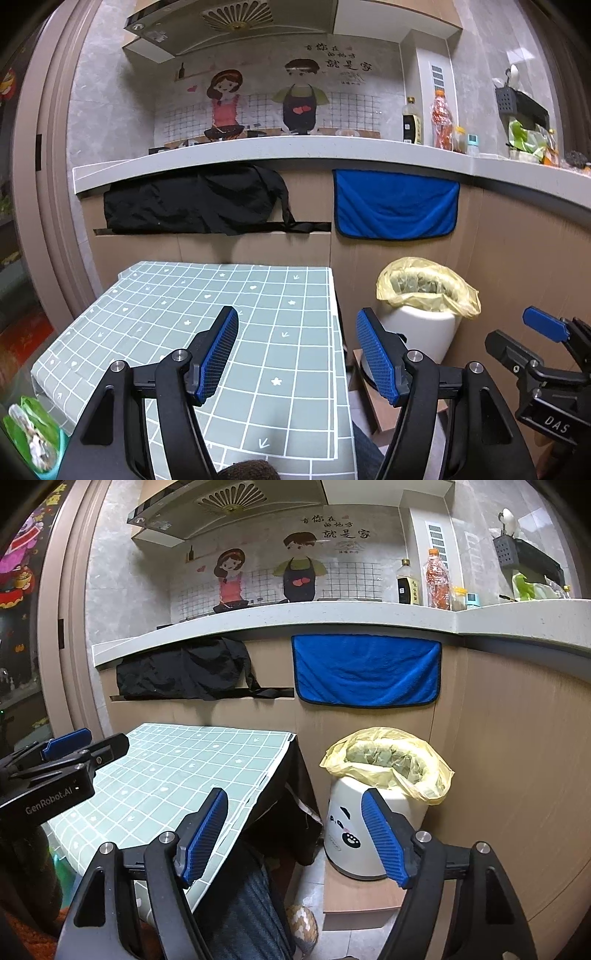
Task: Collect trash
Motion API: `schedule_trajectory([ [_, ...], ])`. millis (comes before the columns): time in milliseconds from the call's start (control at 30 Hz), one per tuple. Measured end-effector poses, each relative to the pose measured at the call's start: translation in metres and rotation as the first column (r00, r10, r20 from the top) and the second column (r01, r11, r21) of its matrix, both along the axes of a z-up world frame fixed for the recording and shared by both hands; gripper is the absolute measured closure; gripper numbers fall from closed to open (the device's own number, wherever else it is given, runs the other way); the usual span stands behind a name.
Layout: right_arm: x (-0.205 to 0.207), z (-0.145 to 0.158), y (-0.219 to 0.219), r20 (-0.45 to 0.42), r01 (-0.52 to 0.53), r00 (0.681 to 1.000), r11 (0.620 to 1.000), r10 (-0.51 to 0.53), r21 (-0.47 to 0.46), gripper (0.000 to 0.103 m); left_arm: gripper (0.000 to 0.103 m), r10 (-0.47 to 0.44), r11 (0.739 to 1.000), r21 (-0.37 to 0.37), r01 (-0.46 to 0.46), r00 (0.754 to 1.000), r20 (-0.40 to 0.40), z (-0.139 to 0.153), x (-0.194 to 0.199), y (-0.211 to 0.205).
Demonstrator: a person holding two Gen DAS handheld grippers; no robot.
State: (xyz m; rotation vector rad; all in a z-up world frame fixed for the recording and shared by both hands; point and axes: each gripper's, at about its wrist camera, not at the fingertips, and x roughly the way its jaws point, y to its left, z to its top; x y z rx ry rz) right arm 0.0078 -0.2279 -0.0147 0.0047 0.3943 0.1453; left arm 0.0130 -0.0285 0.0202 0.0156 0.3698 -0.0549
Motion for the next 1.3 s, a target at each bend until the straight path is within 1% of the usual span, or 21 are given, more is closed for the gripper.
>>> schedule_trajectory([
  [300, 0.0013, 0.0021, 0.0038, -0.004, 0.001, 1.000, 1.000, -0.001, -0.012, 0.030, 0.036, 0.002, 1.000, -0.015, -0.002, 1.000, 0.000, 0.0023, -0.0023, 0.0054],
  [767, 0.0034, 0.0015, 0.0026, -0.005, 0.002, 1.000, 1.000, -0.002, -0.010, 0.030, 0.036, 0.001, 1.000, -0.014, -0.001, 1.000, 0.000, 0.0031, -0.0031, 0.0028],
  [1300, 0.0033, 0.0008, -0.0043, -0.001, 0.008, 1.000, 1.000, -0.008, -0.007, 0.030, 0.036, -0.030, 1.000, -0.002, 0.030, 1.000, -0.003, 0.0003, -0.0013, 0.0032],
])
